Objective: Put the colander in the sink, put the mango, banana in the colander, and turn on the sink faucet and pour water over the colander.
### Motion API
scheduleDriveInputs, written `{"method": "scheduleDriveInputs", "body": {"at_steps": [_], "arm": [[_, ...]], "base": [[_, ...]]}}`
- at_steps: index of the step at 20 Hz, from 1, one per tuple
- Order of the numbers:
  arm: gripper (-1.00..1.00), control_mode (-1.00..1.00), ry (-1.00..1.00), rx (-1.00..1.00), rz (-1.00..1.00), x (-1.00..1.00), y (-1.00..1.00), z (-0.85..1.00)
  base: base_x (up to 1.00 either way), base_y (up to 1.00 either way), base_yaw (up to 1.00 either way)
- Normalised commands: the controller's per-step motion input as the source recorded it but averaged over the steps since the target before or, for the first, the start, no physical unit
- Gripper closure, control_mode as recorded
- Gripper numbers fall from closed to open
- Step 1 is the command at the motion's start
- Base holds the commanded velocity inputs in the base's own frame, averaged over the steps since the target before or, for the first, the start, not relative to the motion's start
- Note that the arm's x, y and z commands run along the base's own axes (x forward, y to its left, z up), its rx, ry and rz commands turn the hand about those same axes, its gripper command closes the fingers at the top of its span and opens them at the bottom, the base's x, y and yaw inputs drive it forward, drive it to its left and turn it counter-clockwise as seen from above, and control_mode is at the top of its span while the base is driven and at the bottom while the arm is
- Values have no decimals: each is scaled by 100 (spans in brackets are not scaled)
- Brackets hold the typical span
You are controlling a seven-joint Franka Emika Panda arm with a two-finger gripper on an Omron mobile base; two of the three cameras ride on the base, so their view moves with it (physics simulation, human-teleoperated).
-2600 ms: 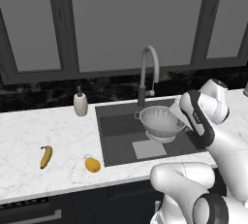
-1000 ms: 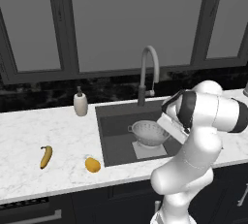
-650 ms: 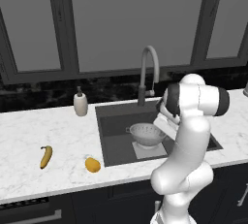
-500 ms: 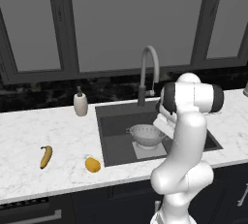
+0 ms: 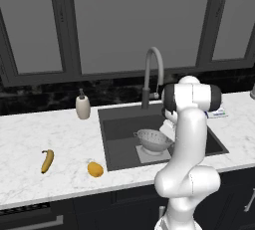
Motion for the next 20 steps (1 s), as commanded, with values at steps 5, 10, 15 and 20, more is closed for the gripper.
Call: {"method": "scheduleDriveInputs", "body": {"at_steps": [5, 10, 15, 20], "arm": [[100, -100, 0, -2, 0, 15, 0, -36], [100, -100, 0, -2, 0, 4, 3, -20], [-100, -100, 0, -1, 0, 0, 12, -2], [-100, -100, 0, 0, 0, -4, 10, 4]], "base": [[0, 0, 0], [0, 0, 0], [0, 0, 0], [0, 0, 0]]}}
